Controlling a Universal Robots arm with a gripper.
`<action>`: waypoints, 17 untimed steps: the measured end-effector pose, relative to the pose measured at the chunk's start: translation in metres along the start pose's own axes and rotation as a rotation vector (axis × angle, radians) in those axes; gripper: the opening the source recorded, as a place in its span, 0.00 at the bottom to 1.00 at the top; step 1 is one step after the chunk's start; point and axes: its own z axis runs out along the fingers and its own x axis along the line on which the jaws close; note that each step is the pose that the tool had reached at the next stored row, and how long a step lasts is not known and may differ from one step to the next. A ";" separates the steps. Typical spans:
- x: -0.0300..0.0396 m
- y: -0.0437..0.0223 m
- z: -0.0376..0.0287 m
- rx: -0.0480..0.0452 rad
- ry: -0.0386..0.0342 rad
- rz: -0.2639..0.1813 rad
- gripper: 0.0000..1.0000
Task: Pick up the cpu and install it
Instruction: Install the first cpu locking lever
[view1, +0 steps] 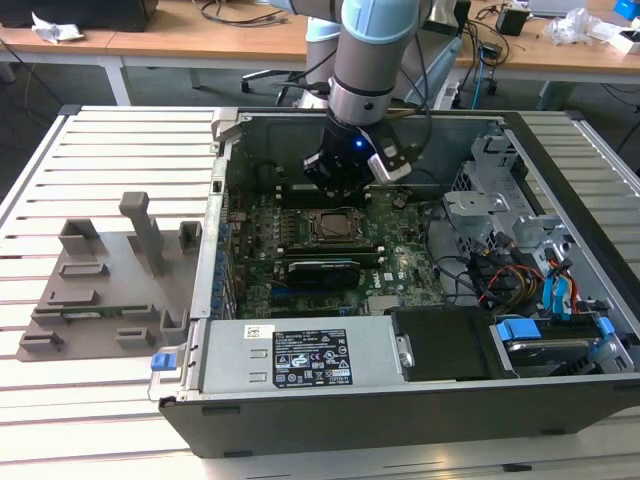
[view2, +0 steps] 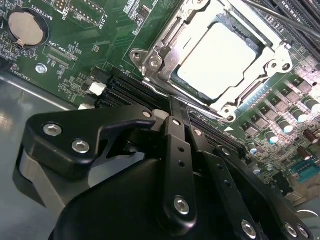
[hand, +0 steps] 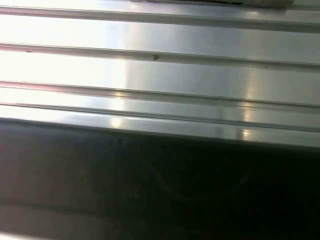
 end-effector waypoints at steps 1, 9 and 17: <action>-0.0005 -0.0001 0.0000 0.0000 0.0000 0.000 0.11; -0.0061 -0.0006 0.0003 0.0008 0.0003 0.000 0.11; -0.0058 -0.0001 -0.0010 0.0032 -0.0025 0.000 0.11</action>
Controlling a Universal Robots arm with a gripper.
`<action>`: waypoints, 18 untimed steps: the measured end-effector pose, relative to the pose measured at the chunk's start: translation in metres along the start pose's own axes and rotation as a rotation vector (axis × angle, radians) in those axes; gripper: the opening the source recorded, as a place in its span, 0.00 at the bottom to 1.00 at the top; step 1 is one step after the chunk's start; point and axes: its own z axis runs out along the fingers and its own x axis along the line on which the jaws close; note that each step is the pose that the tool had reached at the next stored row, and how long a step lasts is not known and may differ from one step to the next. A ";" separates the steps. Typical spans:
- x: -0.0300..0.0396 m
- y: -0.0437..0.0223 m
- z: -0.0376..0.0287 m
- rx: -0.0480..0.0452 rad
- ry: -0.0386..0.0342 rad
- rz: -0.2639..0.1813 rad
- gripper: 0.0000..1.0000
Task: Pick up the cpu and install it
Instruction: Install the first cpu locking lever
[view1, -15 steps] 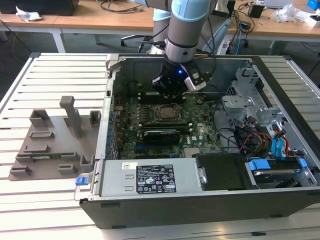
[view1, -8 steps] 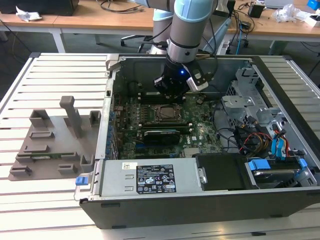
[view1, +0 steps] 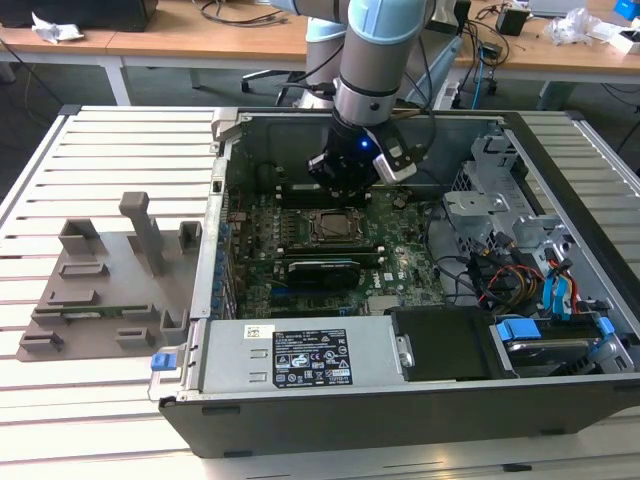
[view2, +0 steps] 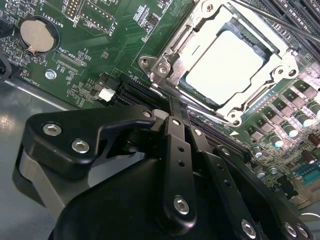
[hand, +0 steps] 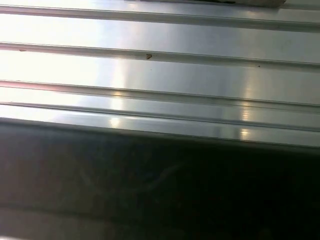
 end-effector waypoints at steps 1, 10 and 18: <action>0.0005 0.0001 -0.0017 0.0010 -0.0026 0.000 0.11; 0.0010 -0.0039 -0.0016 0.0079 -0.0038 0.000 0.11; -0.0008 -0.0049 0.0033 0.0206 0.0012 0.001 0.11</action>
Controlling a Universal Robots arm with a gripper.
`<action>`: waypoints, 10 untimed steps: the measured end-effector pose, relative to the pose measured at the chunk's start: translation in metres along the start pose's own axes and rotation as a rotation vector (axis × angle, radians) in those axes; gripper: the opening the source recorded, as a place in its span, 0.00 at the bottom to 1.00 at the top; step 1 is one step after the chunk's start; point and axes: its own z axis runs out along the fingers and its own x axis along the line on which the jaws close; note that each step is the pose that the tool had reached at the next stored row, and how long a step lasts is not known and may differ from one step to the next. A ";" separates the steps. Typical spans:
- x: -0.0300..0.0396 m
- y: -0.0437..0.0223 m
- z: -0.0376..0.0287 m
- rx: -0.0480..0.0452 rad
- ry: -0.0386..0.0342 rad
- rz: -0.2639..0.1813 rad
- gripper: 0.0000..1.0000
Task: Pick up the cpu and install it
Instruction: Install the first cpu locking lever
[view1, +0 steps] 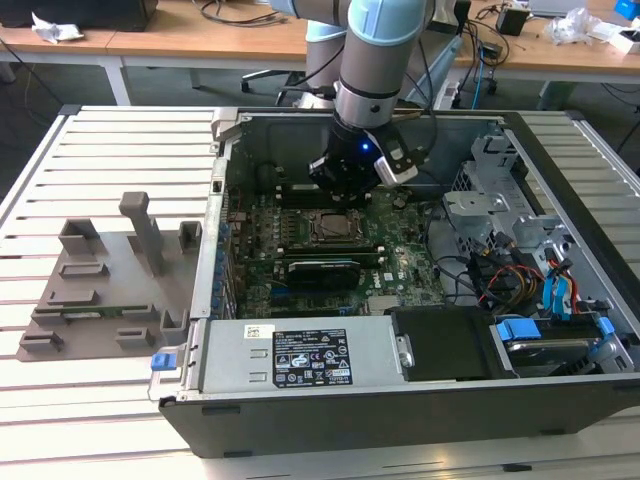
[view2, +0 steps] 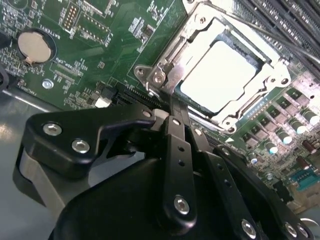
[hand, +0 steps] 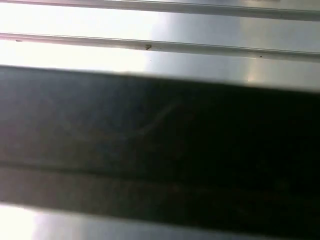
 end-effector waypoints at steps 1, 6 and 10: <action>-0.0001 0.0000 0.0000 0.0003 0.0001 0.000 0.11; -0.0002 0.0005 -0.0029 -0.0228 -0.0036 -0.001 0.11; 0.0016 0.0004 -0.0172 -0.0165 -0.0073 -0.001 0.11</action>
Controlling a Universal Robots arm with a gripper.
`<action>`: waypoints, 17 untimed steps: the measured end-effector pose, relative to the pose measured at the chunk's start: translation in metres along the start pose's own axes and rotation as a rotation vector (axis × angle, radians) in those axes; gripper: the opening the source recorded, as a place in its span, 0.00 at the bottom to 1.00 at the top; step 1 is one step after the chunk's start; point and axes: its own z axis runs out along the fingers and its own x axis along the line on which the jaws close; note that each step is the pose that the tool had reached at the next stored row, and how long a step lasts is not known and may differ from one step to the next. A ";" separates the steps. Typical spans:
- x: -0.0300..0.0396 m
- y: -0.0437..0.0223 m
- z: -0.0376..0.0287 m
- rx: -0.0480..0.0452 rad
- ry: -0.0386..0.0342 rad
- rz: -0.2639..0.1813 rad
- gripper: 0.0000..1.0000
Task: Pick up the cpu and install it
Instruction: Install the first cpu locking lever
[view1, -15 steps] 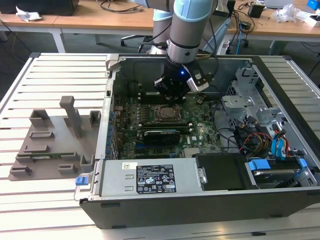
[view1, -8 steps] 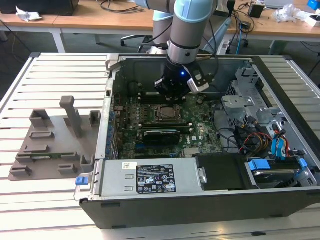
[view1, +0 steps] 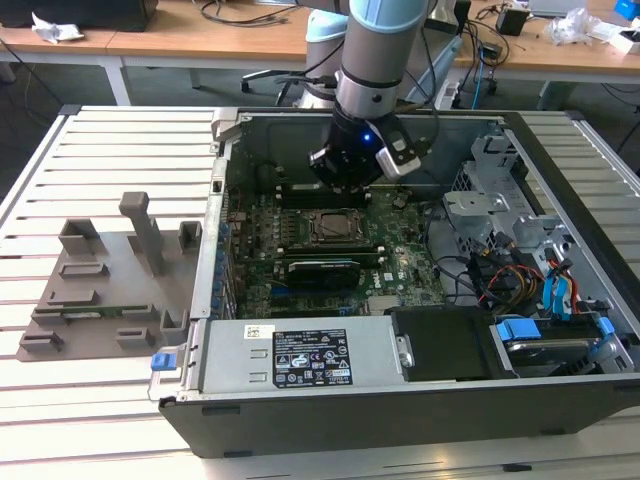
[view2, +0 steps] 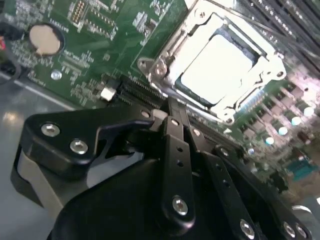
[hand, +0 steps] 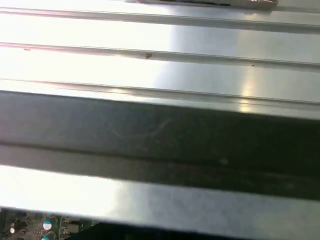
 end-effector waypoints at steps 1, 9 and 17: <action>0.0007 -0.0012 -0.0011 0.0082 -0.0008 0.000 0.11; 0.0062 -0.0197 -0.0025 0.0625 0.0008 0.003 0.11; 0.0075 -0.0257 -0.0135 0.0635 0.0008 0.003 0.11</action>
